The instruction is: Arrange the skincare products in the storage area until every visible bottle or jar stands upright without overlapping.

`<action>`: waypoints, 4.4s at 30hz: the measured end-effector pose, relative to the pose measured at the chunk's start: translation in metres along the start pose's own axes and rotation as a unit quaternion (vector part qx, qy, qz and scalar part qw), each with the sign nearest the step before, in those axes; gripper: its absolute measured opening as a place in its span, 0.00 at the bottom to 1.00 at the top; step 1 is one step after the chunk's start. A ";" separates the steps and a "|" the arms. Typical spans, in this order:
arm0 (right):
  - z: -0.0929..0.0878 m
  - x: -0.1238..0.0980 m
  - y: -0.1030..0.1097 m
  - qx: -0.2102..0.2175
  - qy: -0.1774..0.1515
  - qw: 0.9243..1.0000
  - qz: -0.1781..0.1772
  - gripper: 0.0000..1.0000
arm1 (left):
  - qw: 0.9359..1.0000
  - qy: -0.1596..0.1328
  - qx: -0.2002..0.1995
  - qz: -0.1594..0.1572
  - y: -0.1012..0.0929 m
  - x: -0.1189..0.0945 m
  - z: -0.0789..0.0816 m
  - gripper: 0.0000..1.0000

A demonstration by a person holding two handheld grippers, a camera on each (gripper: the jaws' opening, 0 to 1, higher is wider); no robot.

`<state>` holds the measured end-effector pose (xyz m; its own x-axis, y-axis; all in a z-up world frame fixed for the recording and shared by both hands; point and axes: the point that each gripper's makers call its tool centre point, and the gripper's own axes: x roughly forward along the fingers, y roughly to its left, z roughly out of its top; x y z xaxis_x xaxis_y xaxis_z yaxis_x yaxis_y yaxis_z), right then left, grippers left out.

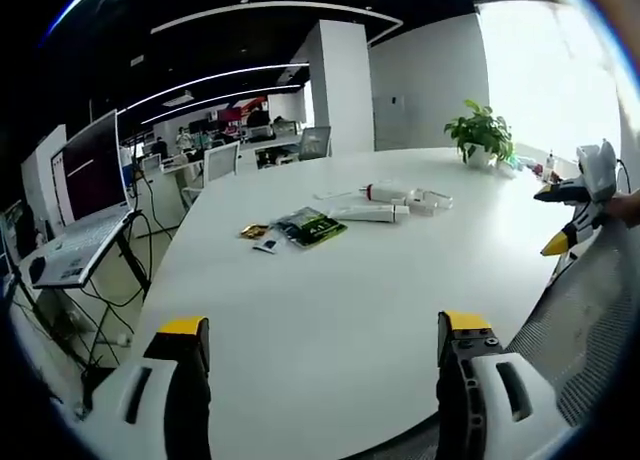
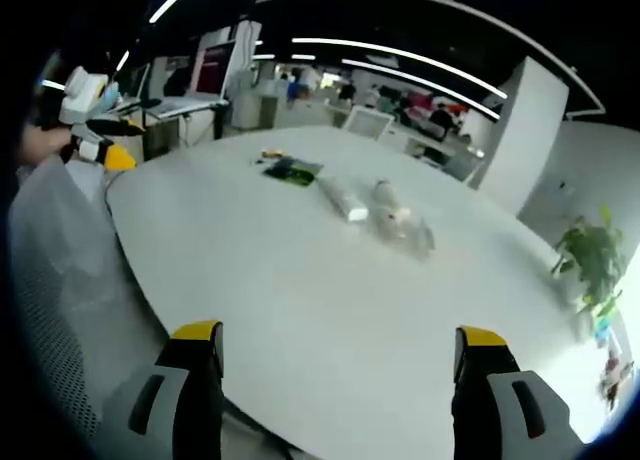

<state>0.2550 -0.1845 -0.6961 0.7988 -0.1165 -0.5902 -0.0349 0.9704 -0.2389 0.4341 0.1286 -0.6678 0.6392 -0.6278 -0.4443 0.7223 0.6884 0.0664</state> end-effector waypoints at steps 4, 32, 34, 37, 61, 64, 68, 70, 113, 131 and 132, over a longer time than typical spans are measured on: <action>0.000 0.000 -0.003 0.011 -0.002 1.000 -0.004 0.99 | 1.000 0.000 0.000 -0.007 -0.002 0.001 0.000 0.88; 0.035 0.008 -0.013 -0.010 0.004 1.000 0.020 0.98 | 1.000 0.009 -0.002 0.004 0.004 0.000 -0.003 0.87; 0.044 0.011 -0.017 -0.012 0.001 1.000 0.021 0.98 | 1.000 0.009 -0.002 0.003 0.004 0.000 -0.003 0.87; 0.054 0.014 -0.022 -0.012 0.000 1.000 0.022 0.96 | 1.000 0.009 0.001 0.002 0.003 0.000 -0.003 0.87; 0.098 0.073 -0.024 -0.041 0.031 0.994 0.092 0.80 | 1.000 0.014 -0.011 -0.005 0.002 0.001 -0.005 0.86; 0.100 0.080 -0.025 -0.039 0.035 0.994 0.096 0.79 | 1.000 0.013 -0.015 -0.004 0.002 0.001 -0.005 0.86; 0.104 0.091 -0.023 -0.037 0.042 0.993 0.108 0.79 | 1.000 0.015 -0.013 -0.003 0.003 0.001 -0.007 0.87; 0.104 0.096 -0.022 -0.039 0.049 0.991 0.114 0.78 | 1.000 0.015 -0.012 -0.002 0.003 0.001 -0.006 0.87; 0.143 0.200 -0.027 -0.095 0.123 0.975 0.160 0.73 | 0.999 0.037 0.000 0.005 0.007 0.002 -0.014 0.85; 0.144 0.236 -0.025 -0.103 0.164 0.964 0.181 0.71 | 0.999 0.043 0.004 0.005 0.007 0.003 -0.016 0.84; 0.144 0.238 -0.025 -0.104 0.164 0.964 0.181 0.71 | 0.999 0.044 0.004 0.005 0.007 0.003 -0.016 0.84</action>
<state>0.5324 -0.2054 -0.7191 0.4790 0.1286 -0.8683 -0.4231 0.9005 -0.1001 0.4364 0.1373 -0.6827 0.6205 -0.5872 -0.5197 0.7188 0.6909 0.0776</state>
